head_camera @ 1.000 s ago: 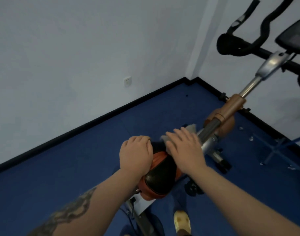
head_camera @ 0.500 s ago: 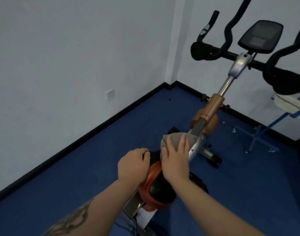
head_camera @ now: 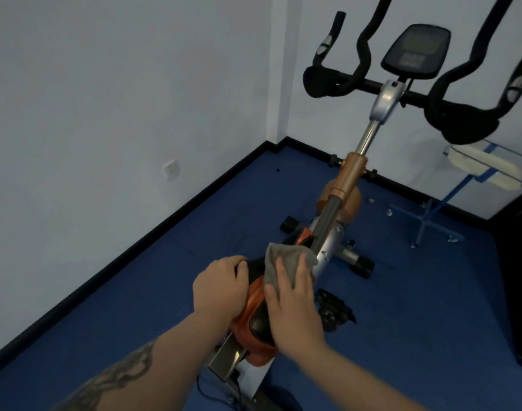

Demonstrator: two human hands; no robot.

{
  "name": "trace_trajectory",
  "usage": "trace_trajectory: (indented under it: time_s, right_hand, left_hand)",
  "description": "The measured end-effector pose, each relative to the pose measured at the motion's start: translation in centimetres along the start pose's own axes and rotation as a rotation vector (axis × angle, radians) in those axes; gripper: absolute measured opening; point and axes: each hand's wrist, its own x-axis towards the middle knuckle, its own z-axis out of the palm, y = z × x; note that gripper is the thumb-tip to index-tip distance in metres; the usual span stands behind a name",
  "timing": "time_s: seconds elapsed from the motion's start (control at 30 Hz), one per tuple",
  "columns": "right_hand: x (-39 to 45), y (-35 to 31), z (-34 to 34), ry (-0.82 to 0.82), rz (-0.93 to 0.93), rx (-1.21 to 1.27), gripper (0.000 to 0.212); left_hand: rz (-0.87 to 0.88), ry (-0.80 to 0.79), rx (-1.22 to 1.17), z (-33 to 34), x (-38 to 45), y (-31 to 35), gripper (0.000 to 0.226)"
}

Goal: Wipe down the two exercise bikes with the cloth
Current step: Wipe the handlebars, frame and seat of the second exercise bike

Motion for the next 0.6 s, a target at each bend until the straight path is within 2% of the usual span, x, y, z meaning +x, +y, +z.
trace_trajectory:
  time_s: [0.1, 0.2, 0.27, 0.33, 0.47, 0.6]
  right_hand:
    - [2.3, -0.1, -2.3, -0.045, 0.043, 0.07, 0.06]
    - [1.1, -1.9, -1.9, 0.002, 0.108, 0.068, 0.064]
    - [-0.9, -2.3, -0.7, 0.035, 0.083, 0.005, 0.071]
    - [-0.3, -2.4, -0.6, 0.05, 0.094, -0.026, 0.064]
    - [2.5, -4.3, -0.8, 0.106, 0.254, -0.152, 0.048]
    - [0.0, -4.6, -0.1, 0.118, 0.221, -0.206, 0.043]
  left_hand:
    - [-0.003, 0.01, -0.003, -0.1, 0.0, 0.0, 0.031]
    - [-0.003, -0.019, -0.002, -0.3, 0.0, 0.1, 0.03]
    - [0.011, -0.035, 0.003, -0.3, 0.1, 0.1, 0.03]
    - [0.019, -0.034, 0.004, -0.3, 0.2, 0.2, 0.03]
    - [0.054, -0.074, -0.003, -0.7, 0.1, 0.4, 0.032]
    - [0.164, -0.087, -0.048, -0.9, -0.2, 0.2, 0.035]
